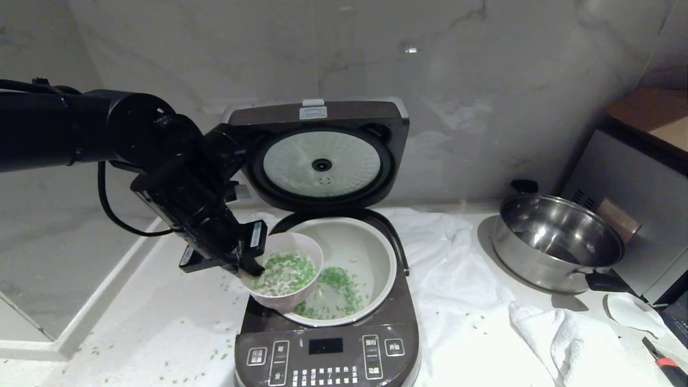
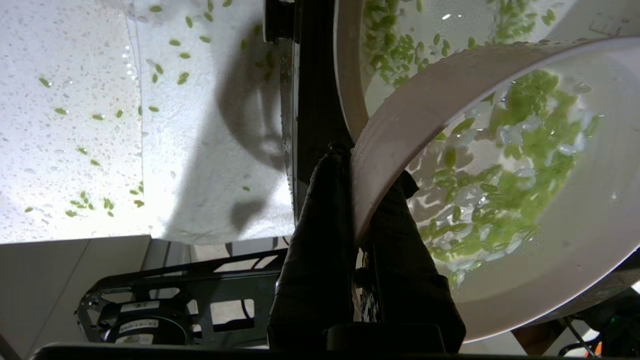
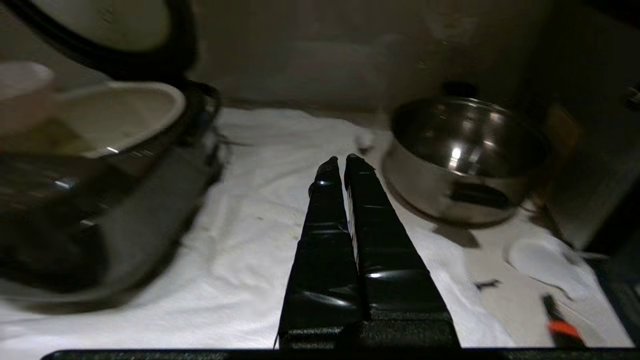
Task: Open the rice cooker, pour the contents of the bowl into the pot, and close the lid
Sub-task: Pour the water from the bowl into the rice cooker
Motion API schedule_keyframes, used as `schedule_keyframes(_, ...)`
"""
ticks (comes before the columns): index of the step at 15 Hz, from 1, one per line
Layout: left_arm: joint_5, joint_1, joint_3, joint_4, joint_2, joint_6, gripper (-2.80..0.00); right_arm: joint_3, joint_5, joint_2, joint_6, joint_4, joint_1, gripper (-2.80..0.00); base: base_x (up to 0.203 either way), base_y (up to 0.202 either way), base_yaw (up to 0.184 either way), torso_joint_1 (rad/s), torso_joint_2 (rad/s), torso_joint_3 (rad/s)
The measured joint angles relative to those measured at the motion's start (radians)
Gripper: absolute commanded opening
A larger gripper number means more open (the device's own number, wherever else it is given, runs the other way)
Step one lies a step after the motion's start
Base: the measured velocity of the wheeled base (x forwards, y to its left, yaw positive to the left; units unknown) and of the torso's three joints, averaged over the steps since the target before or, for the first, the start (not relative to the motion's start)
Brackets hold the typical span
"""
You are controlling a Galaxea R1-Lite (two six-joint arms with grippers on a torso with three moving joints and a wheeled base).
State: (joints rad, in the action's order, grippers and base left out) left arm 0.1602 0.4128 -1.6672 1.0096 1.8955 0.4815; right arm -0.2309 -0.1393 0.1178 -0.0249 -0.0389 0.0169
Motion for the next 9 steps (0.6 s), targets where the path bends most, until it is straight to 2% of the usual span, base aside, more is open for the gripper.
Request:
schedule_keyframes(3, 0.0, 0.002, 0.0, 0.0, -0.013, 0.0, -2.8, -0.208, -0.096, 0.241, 0.089, 0.01, 0.053, -2.8, 0.0, 0.0, 0.0, 0.0, 0.0, 0.0)
schedule_keyframes(9, -0.001, 0.015, -0.006, 0.003, -0.032, 0.0, -2.8, -0.567, -0.291, 0.852, 0.144, 0.139, 0.17, -2.8, 0.0, 0.0, 0.0, 0.0, 0.0, 0.0)
